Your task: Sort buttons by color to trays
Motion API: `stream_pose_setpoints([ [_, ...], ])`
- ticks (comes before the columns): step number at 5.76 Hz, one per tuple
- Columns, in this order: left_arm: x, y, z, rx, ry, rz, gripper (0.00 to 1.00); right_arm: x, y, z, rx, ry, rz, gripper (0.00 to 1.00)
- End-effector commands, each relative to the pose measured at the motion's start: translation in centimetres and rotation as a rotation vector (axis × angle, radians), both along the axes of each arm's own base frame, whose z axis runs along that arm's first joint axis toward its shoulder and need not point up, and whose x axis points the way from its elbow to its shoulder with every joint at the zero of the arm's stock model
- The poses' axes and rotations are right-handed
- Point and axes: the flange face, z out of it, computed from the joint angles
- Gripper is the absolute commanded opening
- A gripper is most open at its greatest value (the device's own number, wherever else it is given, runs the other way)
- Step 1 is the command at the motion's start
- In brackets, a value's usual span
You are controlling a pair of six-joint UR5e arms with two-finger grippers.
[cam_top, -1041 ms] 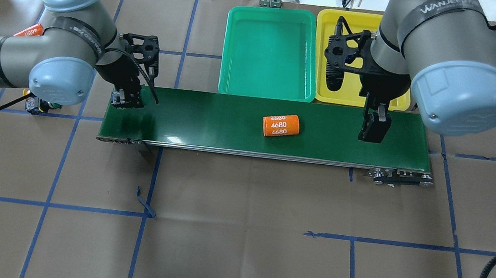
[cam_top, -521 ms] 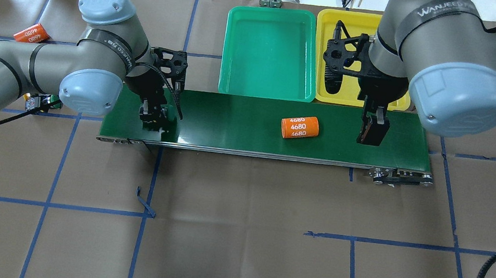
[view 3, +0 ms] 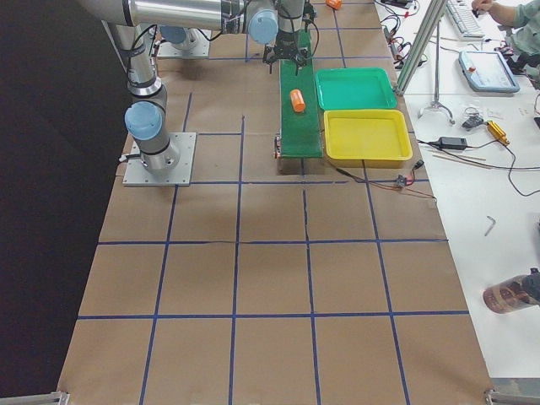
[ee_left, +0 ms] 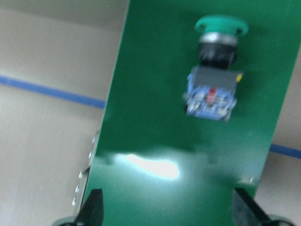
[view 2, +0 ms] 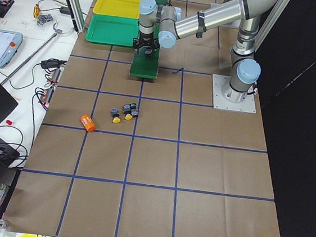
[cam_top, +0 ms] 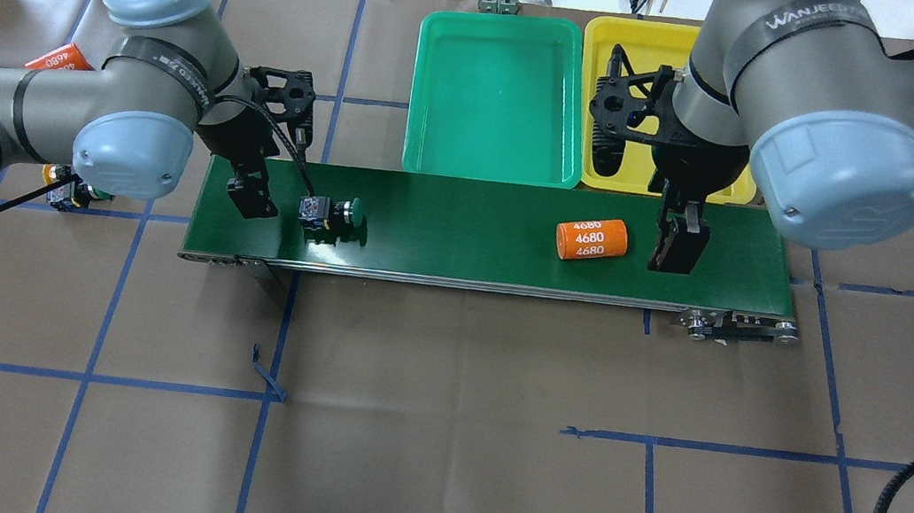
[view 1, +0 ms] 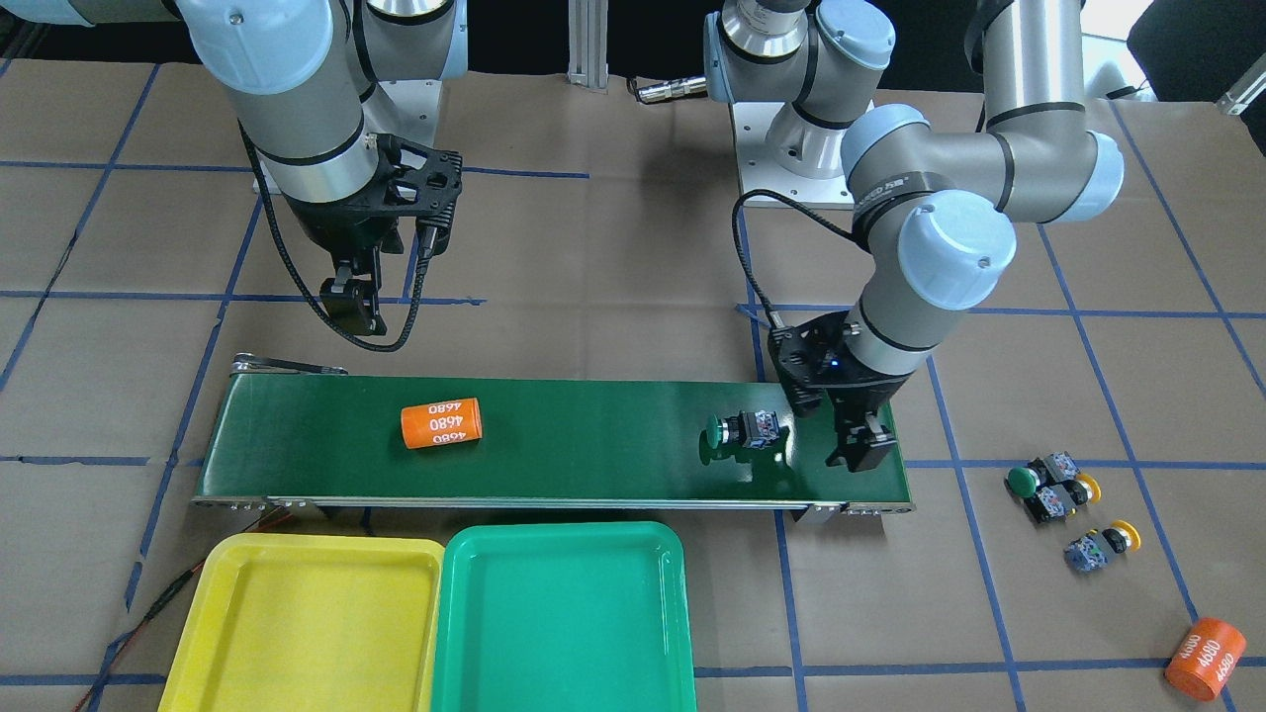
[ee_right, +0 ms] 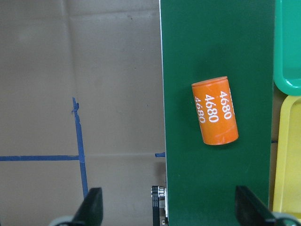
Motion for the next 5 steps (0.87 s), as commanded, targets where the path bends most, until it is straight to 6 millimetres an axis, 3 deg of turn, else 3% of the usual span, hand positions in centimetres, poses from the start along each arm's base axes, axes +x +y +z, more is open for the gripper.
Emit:
stream_pose_setpoints([
  [1,13.2,0.2,0.8,-0.018,0.020,0.255,0.97,0.5,-0.1,-0.4,0.005,-0.018,0.004,1.00],
  [2,18.1,0.5,0.0,-0.012,0.021,0.338,0.98,0.8,-0.6,-1.6,0.026,-0.013,0.001,1.00],
  [3,21.4,0.5,-0.9,-0.003,0.023,0.368,0.98,1.4,-1.5,-2.3,-0.005,-0.017,0.010,1.00],
  [4,23.7,0.4,-2.6,-0.005,0.023,0.364,0.98,4.0,-2.6,-4.0,-0.052,-0.018,0.030,1.00],
  [5,24.2,0.0,-5.0,0.012,0.029,0.358,0.98,8.1,-3.3,-6.8,-0.090,-0.028,-0.007,1.00],
])
